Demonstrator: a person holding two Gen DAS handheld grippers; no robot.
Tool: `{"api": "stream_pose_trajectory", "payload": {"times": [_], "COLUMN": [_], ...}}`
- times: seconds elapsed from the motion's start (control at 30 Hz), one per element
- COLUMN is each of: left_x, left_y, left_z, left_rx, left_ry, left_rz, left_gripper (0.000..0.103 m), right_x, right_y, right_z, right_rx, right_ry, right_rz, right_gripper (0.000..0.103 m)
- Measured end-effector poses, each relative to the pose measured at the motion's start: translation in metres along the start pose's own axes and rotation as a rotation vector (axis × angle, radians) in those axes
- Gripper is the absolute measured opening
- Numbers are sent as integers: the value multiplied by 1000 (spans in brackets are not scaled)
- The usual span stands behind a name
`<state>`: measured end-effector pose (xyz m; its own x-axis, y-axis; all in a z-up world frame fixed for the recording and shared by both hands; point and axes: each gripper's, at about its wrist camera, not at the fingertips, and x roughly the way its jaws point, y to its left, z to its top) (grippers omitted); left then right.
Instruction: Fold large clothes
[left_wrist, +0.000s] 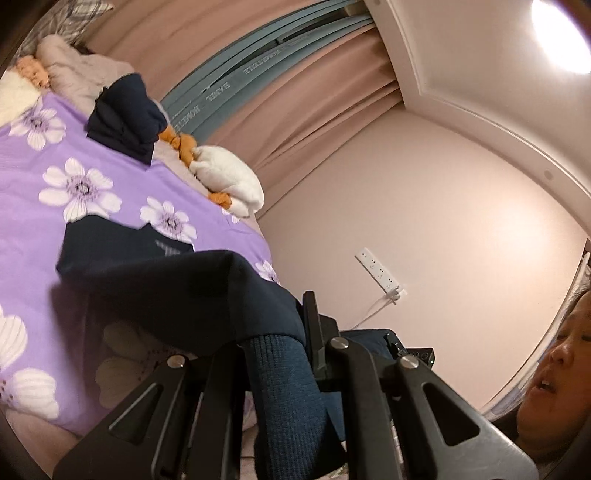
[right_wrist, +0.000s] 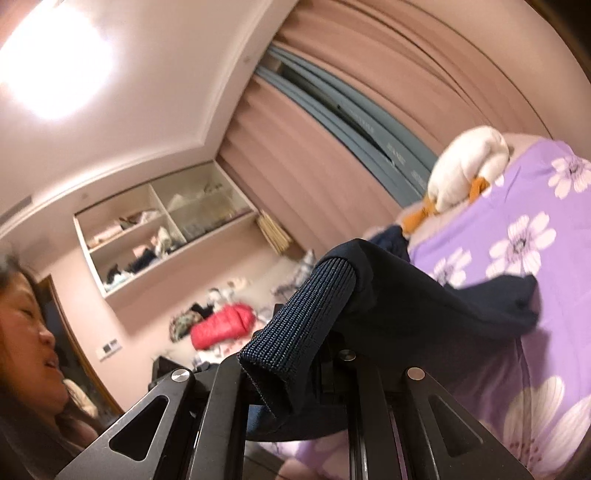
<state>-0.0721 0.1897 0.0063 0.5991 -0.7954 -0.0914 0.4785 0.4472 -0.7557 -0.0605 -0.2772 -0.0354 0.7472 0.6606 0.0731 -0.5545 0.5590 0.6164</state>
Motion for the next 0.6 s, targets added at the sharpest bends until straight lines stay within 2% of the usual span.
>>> {"api": "stream_pose_trajectory", "payload": {"times": [0.4,0.6], "left_x": [38,71], "left_y": [49,78], "left_z": [26,49], "left_rx": [-64,-92], "left_ry": [22,54], "left_rz": [107,153], "left_gripper": [10,10], "right_x": [42,70], "right_y": [-45,-66], "right_z": [14,24], "right_rx": [51,93], "right_ry": [45,68], "right_rz": [-57,-106], "right_gripper": [14,14]}}
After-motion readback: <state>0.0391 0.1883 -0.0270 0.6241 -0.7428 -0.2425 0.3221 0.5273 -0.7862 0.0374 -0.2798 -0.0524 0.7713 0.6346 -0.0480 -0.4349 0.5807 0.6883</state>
